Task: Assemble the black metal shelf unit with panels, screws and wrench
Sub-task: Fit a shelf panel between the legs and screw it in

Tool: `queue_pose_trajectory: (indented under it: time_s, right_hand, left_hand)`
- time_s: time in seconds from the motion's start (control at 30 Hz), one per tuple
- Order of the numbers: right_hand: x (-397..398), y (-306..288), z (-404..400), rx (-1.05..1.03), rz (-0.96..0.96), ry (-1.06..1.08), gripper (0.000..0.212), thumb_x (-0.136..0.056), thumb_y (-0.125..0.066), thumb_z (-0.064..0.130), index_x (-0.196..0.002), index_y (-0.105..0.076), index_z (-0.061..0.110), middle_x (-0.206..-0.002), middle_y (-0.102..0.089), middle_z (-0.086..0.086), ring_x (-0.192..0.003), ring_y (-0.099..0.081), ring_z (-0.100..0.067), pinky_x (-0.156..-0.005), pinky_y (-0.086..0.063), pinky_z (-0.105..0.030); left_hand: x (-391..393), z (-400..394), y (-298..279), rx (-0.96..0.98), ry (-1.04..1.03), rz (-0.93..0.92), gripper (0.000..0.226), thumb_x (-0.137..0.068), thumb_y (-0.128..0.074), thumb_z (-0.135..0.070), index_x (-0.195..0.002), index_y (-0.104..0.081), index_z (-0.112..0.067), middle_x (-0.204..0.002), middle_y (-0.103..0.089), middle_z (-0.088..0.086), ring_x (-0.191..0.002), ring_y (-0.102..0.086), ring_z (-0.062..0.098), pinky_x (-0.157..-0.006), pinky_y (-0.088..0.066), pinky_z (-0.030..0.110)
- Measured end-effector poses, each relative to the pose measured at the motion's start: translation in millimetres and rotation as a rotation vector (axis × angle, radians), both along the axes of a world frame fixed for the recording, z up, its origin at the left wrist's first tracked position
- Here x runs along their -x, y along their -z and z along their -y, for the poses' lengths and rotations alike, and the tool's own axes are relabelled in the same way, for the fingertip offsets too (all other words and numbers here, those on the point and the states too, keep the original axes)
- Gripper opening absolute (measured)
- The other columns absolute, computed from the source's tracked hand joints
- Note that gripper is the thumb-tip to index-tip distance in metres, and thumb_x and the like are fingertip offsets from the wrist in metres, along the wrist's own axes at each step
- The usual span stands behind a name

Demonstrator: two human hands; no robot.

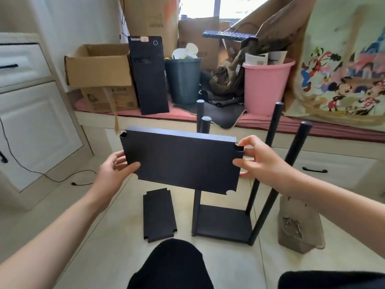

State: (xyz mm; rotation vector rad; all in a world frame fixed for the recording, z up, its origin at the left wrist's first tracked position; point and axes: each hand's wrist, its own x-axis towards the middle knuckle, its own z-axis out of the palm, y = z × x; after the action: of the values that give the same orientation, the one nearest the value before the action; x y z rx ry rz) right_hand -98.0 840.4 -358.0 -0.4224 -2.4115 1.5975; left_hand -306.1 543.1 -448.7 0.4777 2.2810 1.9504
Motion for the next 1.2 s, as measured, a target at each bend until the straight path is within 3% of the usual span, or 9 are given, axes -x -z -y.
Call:
queue_pose_trajectory:
  time_s: [0.17,0.23,0.37,0.47,0.67,0.77,0.87,1.0,1.2]
  right_hand:
    - [-30,-41,-41,0.109,-0.099,0.1,0.029,-0.095,-0.062,0.014,-0.123,-0.055,0.015,-0.113,-0.071,-0.004,-0.098,-0.071,-0.018,-0.068,-0.061,-0.035]
    - [-33,-53,-56,0.164,-0.143,0.118,0.027,-0.096,-0.06,0.018,-0.122,-0.06,0.011,-0.11,-0.073,-0.004,-0.098,-0.072,-0.019,-0.075,-0.062,-0.04]
    - [-25,-76,-80,0.257,-0.201,0.216,0.017,-0.097,-0.06,0.023,-0.098,-0.072,0.012,-0.091,-0.077,-0.001,-0.082,-0.072,-0.016,-0.065,-0.06,-0.031]
    - [-10,-91,-102,0.283,-0.199,0.331,0.019,-0.096,-0.062,0.026,-0.093,-0.072,0.01,-0.091,-0.076,-0.004,-0.082,-0.071,-0.017,-0.065,-0.061,-0.029]
    - [23,-109,-153,0.248,-0.088,0.479,0.031,-0.093,-0.067,0.034,-0.105,-0.061,0.006,-0.097,-0.066,-0.003,-0.079,-0.065,-0.015,-0.05,-0.051,-0.023]
    - [34,-106,-174,0.219,0.073,0.5,0.033,-0.092,-0.067,0.037,-0.108,-0.058,0.009,-0.093,-0.064,-0.002,-0.074,-0.065,-0.016,-0.051,-0.052,-0.027]
    - [43,-99,-192,0.223,0.136,0.495,0.032,-0.094,-0.065,0.03,-0.114,-0.06,0.006,-0.092,-0.063,-0.002,-0.072,-0.062,-0.014,-0.041,-0.048,-0.019]
    - [52,-92,-210,0.144,0.276,0.454,0.037,-0.098,-0.059,0.034,-0.124,-0.059,0.008,-0.122,-0.058,-0.006,-0.098,-0.055,-0.017,-0.07,-0.046,-0.028]
    - [62,-76,-221,0.404,0.278,0.4,0.011,-0.098,-0.06,0.018,-0.093,-0.068,0.012,-0.103,-0.064,-0.004,-0.075,-0.062,-0.012,-0.04,-0.05,-0.02]
  left_hand:
    - [-27,-27,-45,-0.09,0.128,0.019,0.029,-0.076,-0.082,-0.033,-0.097,-0.07,-0.049,-0.101,-0.073,-0.018,-0.093,-0.072,0.004,-0.069,-0.059,0.021]
    - [-35,-39,-59,-0.175,0.182,0.062,0.034,-0.069,-0.083,-0.034,-0.102,-0.073,-0.039,-0.106,-0.075,-0.01,-0.093,-0.074,0.011,-0.069,-0.059,0.022]
    - [-41,-68,-91,-0.176,0.232,0.132,0.052,-0.066,-0.082,-0.036,-0.114,-0.071,-0.018,-0.111,-0.077,0.0,-0.095,-0.075,0.016,-0.079,-0.062,0.035]
    - [-38,-92,-117,-0.184,0.223,0.163,0.041,-0.071,-0.079,-0.035,-0.107,-0.073,-0.015,-0.103,-0.078,0.002,-0.082,-0.075,0.014,-0.068,-0.062,0.029]
    - [-17,-144,-154,-0.198,0.11,0.176,0.022,-0.089,-0.075,-0.031,-0.093,-0.073,-0.01,-0.086,-0.078,0.0,-0.077,-0.072,0.019,-0.076,-0.061,0.037]
    - [-7,-168,-164,-0.199,0.127,0.248,0.02,-0.089,-0.076,-0.025,-0.09,-0.069,-0.006,-0.077,-0.077,0.002,-0.065,-0.072,0.016,-0.056,-0.062,0.032]
    - [2,-186,-165,-0.195,0.148,0.327,0.019,-0.09,-0.076,-0.021,-0.094,-0.067,-0.005,-0.079,-0.075,0.005,-0.065,-0.072,0.016,-0.055,-0.061,0.029]
    - [14,-198,-159,-0.197,0.213,0.407,0.018,-0.09,-0.075,-0.019,-0.101,-0.067,-0.007,-0.077,-0.076,0.004,-0.063,-0.073,0.016,-0.053,-0.059,0.026]
    - [28,-200,-141,-0.161,0.221,0.465,0.013,-0.09,-0.073,-0.019,-0.102,-0.07,-0.013,-0.072,-0.071,-0.004,-0.054,-0.065,0.008,-0.046,-0.053,0.019]
